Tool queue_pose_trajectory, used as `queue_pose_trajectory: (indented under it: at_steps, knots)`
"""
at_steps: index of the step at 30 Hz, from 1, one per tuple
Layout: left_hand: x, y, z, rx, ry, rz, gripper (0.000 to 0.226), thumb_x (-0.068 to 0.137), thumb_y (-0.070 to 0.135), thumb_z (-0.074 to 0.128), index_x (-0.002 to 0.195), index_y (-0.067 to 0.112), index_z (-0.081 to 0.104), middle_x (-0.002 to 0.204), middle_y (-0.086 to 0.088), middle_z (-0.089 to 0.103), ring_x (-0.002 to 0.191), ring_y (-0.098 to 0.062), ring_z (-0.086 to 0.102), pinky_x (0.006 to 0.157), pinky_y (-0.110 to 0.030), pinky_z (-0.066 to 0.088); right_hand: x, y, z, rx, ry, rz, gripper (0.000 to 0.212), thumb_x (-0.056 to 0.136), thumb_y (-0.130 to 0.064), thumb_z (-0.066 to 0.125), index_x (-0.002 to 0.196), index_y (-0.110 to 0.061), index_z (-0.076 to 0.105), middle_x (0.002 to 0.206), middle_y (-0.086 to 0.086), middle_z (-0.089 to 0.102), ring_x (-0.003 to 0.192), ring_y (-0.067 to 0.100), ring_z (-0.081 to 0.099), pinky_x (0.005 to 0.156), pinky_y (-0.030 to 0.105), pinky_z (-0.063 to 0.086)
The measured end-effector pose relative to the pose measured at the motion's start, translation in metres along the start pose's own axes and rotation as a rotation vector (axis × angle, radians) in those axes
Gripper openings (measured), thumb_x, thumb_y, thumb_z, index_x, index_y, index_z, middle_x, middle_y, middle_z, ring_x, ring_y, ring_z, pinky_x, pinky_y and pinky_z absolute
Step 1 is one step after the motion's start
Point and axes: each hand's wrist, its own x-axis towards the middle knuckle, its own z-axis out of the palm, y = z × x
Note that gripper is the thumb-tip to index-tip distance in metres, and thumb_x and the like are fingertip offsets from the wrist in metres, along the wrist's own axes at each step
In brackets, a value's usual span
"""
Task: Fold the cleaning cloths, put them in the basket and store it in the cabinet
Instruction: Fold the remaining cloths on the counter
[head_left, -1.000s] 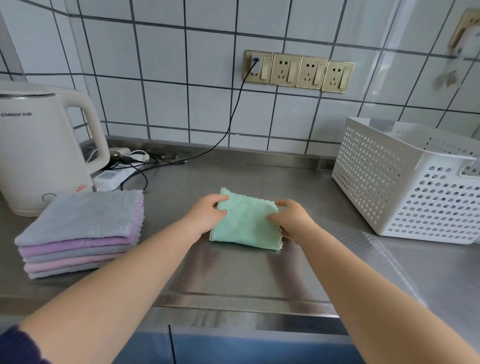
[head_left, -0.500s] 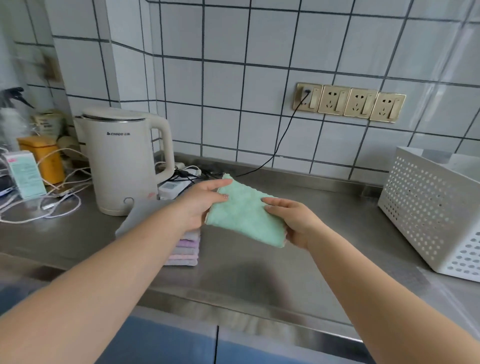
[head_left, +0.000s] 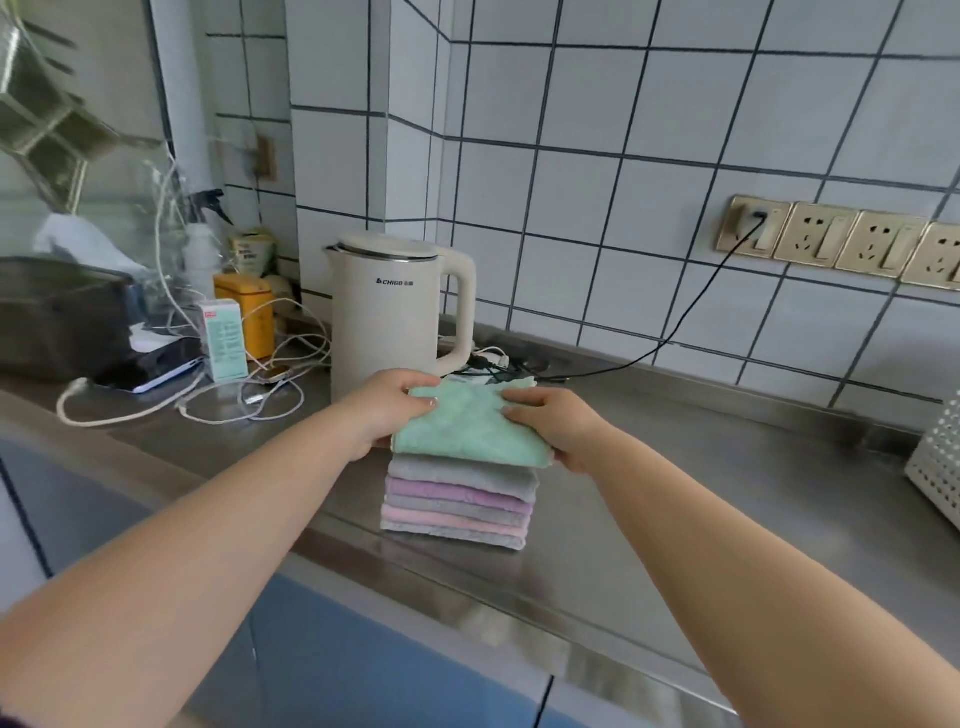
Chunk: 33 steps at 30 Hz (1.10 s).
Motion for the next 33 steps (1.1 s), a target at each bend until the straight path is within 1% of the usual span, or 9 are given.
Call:
queue_pose_trajectory:
  at_steps: [3,7,10,13,16,19,22,28,33]
  knots:
    - [0.005,-0.013,0.001,0.099,0.003,0.036,0.038,0.092,0.013,0.057,0.129,0.017,0.055,0.131,-0.008,0.053,0.115,-0.020,0.053,0.099,-0.028,0.042,0.002,0.006,0.005,-0.078,-0.001,0.037,0.036,0.090,-0.021,0.062,0.126,-0.023,0.059,0.116,0.003,0.063,0.087,0.016,0.053,0.084,0.033,0.051]
    - [0.012,-0.020,0.002,0.190,0.044,0.102,0.038,0.091,0.013,0.059,0.129,0.015,0.056,0.135,-0.006,0.052,0.121,-0.018,0.049,0.095,-0.020,0.036,0.004,0.010,0.008,-0.130,0.031,0.029,0.038,0.091,-0.021,0.059,0.129,-0.023,0.057,0.117,0.005,0.062,0.076,0.014,0.051,0.057,0.024,0.044]
    - [0.014,-0.026,0.004,0.250,0.044,0.111,0.038,0.091,0.015,0.060,0.129,0.015,0.056,0.138,-0.005,0.050,0.123,-0.019,0.048,0.097,-0.020,0.035,0.003,0.011,0.009,-0.192,0.032,0.021,0.037,0.092,-0.021,0.059,0.129,-0.023,0.057,0.125,0.006,0.059,0.091,0.019,0.058,0.081,0.034,0.054]
    - [0.015,-0.021,0.001,0.387,0.049,0.126,0.037,0.093,0.029,0.055,0.129,0.020,0.055,0.141,-0.006,0.046,0.127,-0.021,0.044,0.099,-0.022,0.032,0.004,0.007,0.004,-0.340,0.056,-0.016,0.036,0.092,-0.027,0.057,0.128,-0.024,0.058,0.122,-0.001,0.059,0.102,0.017,0.057,0.089,0.029,0.048]
    - [0.019,0.002,-0.002,0.695,0.184,0.268,0.037,0.100,0.030,0.035,0.132,0.021,0.051,0.153,-0.011,0.027,0.142,-0.027,0.020,0.113,-0.035,0.018,0.022,-0.007,0.001,-0.584,0.221,-0.138,0.029,0.095,-0.032,0.046,0.118,-0.027,0.063,0.137,0.003,0.051,0.128,0.020,0.043,0.102,0.034,0.038]
    - [0.019,0.022,0.012,0.917,0.173,0.406,0.036,0.099,0.019,0.028,0.127,0.011,0.051,0.137,-0.012,0.045,0.126,-0.028,0.040,0.104,-0.042,0.031,0.034,-0.020,0.019,-0.794,0.207,-0.280,0.033,0.097,-0.027,0.037,0.119,-0.016,0.058,0.139,0.012,0.043,0.132,0.029,0.036,0.104,0.045,0.036]
    - [0.018,0.008,0.032,1.112,-0.003,0.274,0.034,0.096,0.018,0.028,0.122,0.014,0.050,0.127,-0.009,0.050,0.119,-0.027,0.047,0.106,-0.047,0.028,0.032,-0.008,0.048,-1.002,0.100,-0.280,0.032,0.094,-0.018,0.034,0.120,-0.010,0.052,0.126,0.011,0.046,0.122,0.029,0.044,0.099,0.048,0.039]
    - [0.025,-0.033,0.036,1.087,-0.081,0.198,0.051,0.097,0.031,0.021,0.145,0.014,0.027,0.158,-0.002,0.014,0.146,-0.014,0.005,0.115,-0.050,0.010,0.022,0.028,0.054,-1.059,-0.010,-0.186,0.046,0.099,-0.031,0.023,0.144,-0.021,0.027,0.155,0.000,0.021,0.144,0.018,0.013,0.112,0.054,0.014]
    - [0.020,-0.031,0.036,1.048,-0.134,0.138,0.058,0.098,0.037,0.019,0.151,0.015,0.010,0.159,-0.002,-0.001,0.146,-0.014,-0.001,0.118,-0.045,0.005,0.018,0.037,0.040,-0.995,0.002,-0.103,0.059,0.097,-0.053,0.019,0.148,-0.024,0.016,0.159,-0.002,0.007,0.146,0.018,0.005,0.113,0.057,0.009]
